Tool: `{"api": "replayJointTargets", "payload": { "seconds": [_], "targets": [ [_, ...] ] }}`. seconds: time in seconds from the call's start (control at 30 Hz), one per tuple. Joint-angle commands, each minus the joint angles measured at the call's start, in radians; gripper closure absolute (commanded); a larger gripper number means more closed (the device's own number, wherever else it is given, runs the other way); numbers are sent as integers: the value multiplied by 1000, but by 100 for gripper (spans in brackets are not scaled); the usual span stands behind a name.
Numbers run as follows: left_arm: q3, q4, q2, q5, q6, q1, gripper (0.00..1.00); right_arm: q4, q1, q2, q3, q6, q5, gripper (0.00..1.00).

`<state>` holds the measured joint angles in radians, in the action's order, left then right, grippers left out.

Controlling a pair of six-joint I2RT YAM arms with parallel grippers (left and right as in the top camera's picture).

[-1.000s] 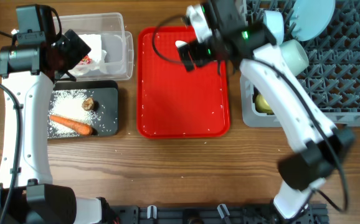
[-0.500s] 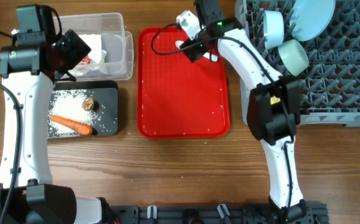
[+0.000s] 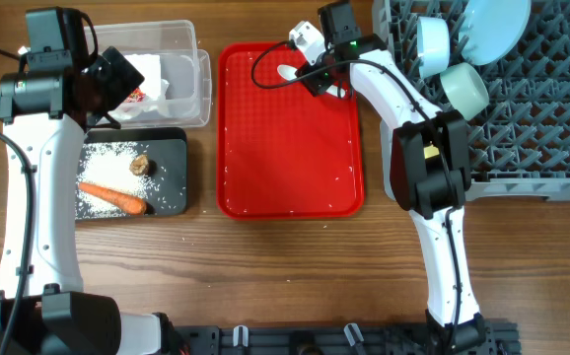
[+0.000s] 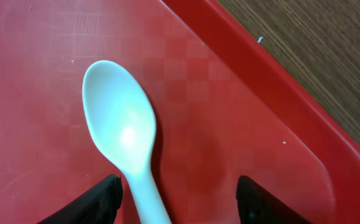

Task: Sort waste into correct bins and load items into the dishwasher rack
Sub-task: 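Grasp the white spoon with the right gripper and place it in the rack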

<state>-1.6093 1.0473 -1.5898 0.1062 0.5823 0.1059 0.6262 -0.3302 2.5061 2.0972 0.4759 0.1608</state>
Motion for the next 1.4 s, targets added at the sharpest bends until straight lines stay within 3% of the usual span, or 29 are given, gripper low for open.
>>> {"api": "replayJointTargets", "payload": {
  "seconds": [0.0, 0.13, 0.2, 0.27, 0.3, 0.57, 0.73, 0.93, 1.03, 1.13, 1.27, 1.37],
  "targets": [
    [1, -3, -4, -2, 9, 4, 0, 22, 4, 28, 2, -38, 48, 40],
    [1, -3, -4, -2, 10, 4, 0, 97, -4, 39, 2, -39, 111, 46],
    [1, -3, -4, -2, 10, 4, 0, 131, -5, 58, 2, -114, 111, 61],
    [1, -2, -4, -2, 10, 4, 0, 158, -6, 63, 2, -193, 111, 88],
    [1, -2, -4, -2, 10, 4, 0, 195, -7, 63, 2, -201, 113, 95],
    [1, -3, -4, -2, 10, 4, 0, 385, -5, 40, 3, -304, 278, 96],
    [1, -3, -4, -2, 10, 4, 0, 469, 9, -105, 3, -348, 338, 96],
    [1, -3, -4, -2, 10, 4, 0, 481, 52, -424, 3, -444, 326, 96],
    [1, -3, -4, -2, 10, 4, 0, 549, 146, -605, 3, -537, 201, 96],
    [1, -2, -4, -2, 10, 4, 0, 703, 263, -738, 3, -642, -48, 96],
    [1, -2, -4, -2, 10, 4, 0, 929, 360, -742, -2, -908, -341, 96],
    [1, -3, -4, -2, 10, 4, 0, 936, 436, -743, -58, -1091, -392, 96]
  ]
}}
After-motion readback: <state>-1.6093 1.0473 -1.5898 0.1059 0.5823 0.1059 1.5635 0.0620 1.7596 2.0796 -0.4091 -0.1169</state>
